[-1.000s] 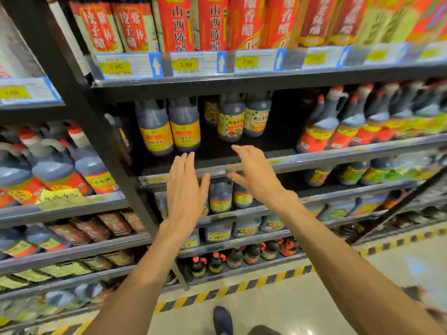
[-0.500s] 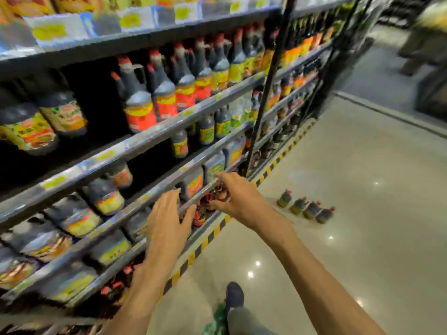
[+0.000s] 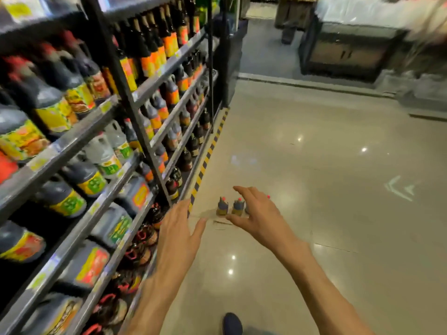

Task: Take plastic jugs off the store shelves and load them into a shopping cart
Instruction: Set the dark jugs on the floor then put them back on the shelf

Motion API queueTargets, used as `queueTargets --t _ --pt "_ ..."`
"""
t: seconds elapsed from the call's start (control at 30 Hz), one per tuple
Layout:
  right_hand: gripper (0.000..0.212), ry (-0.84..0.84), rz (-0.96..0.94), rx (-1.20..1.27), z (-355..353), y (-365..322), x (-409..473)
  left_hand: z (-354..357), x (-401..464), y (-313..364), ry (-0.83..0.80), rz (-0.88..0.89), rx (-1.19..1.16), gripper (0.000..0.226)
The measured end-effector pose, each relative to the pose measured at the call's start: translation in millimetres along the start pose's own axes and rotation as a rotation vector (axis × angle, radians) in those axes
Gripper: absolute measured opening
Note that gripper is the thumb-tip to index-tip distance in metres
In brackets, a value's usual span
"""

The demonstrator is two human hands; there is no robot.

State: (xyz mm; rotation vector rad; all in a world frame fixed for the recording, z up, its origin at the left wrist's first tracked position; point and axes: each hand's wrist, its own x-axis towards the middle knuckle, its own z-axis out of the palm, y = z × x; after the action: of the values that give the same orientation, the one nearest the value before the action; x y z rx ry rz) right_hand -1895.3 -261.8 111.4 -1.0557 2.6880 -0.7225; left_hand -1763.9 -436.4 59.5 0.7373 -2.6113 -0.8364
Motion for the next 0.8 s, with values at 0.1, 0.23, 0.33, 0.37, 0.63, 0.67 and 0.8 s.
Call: queueTargets --t 0.1,0.23,0.33,0.37,0.63,0.67,0.8 --pt "0.072 0.021 0.092 0.022 -9 44 34 37 50 11 -0.067 0.026 0.027 0.065" --pt "0.074 -0.03 0.141 0.007 -15 88 89 71 118 15 -0.104 0.027 0.008 0.066" --pt "0.075 -0.066 0.178 -0.031 -5 121 141 103 178 3 -0.162 0.007 0.038 0.067" --pt "0.075 -0.076 0.19 -0.037 1 131 160 115 198 -3 -0.176 0.014 0.053 0.068" --pt "0.075 -0.204 0.345 -0.011 66 206 325 223 364 -56 -0.406 -0.012 0.113 0.075" --pt "0.074 -0.222 0.36 -0.002 77 217 345 237 383 -63 -0.434 -0.022 0.124 0.077" --pt "0.076 -0.253 0.425 0.034 131 271 418 308 448 -98 -0.543 -0.066 0.14 0.088"
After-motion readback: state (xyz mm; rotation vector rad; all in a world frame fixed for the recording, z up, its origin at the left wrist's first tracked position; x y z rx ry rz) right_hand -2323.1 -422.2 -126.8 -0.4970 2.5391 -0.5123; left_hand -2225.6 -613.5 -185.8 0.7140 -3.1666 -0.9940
